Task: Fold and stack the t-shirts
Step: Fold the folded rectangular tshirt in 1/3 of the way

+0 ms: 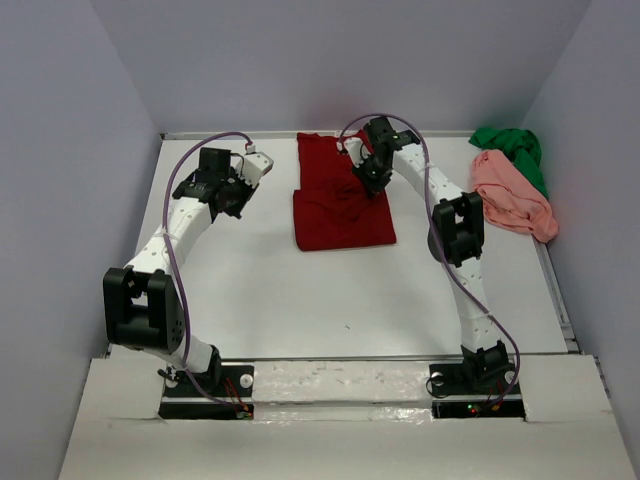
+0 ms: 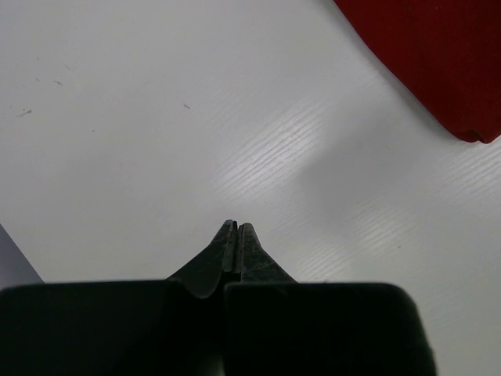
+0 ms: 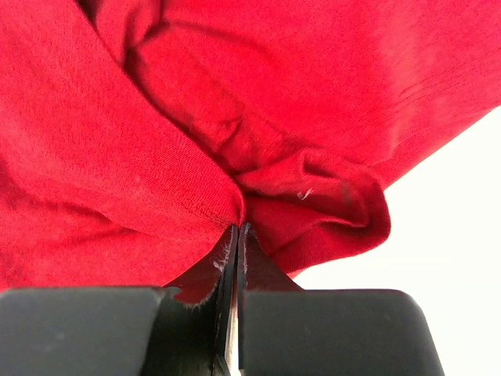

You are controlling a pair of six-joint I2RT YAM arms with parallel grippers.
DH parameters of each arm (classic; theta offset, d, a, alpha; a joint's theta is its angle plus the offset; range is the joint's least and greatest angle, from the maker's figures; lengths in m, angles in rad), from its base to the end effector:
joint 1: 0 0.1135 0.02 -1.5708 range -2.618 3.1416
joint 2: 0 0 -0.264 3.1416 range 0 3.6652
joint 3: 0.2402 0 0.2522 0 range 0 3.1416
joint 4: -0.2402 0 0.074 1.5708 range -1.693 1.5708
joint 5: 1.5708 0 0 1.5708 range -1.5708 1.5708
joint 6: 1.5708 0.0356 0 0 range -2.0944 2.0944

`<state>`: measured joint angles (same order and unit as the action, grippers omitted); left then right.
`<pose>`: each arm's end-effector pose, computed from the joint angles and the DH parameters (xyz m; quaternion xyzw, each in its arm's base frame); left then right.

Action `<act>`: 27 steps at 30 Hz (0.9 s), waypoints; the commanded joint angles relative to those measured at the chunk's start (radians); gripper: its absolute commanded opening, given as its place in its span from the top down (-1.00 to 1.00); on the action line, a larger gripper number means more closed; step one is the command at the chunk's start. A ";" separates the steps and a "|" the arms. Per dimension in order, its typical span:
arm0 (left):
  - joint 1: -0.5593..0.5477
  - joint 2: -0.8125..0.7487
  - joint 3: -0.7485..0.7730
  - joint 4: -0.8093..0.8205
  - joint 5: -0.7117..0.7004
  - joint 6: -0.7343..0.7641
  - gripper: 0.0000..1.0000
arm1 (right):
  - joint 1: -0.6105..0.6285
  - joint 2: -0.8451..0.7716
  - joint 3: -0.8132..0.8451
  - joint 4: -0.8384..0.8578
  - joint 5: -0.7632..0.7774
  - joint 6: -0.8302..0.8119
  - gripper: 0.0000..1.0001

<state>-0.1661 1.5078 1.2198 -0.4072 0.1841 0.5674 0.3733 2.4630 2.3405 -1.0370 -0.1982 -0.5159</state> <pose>0.3333 -0.0625 0.2951 0.3598 0.8279 0.0026 0.4303 0.4812 0.1960 0.2090 -0.4372 0.8707 0.0821 0.2096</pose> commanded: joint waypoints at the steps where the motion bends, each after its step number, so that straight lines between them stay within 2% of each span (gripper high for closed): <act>1: 0.007 -0.055 -0.006 0.016 0.011 -0.005 1.00 | 0.009 -0.085 0.052 0.112 0.011 0.011 1.00; 14: 0.007 -0.050 -0.009 0.016 0.000 -0.003 1.00 | 0.009 -0.116 0.017 0.199 -0.027 -0.027 1.00; 27: 0.007 -0.038 -0.016 0.019 -0.012 -0.003 1.00 | 0.018 -0.021 0.031 0.250 0.043 -0.062 1.00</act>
<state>-0.1658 1.5078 1.2167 -0.4065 0.1787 0.5674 0.3813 2.4187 2.3478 -0.8734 -0.1894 -0.5541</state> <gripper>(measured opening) 0.011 0.010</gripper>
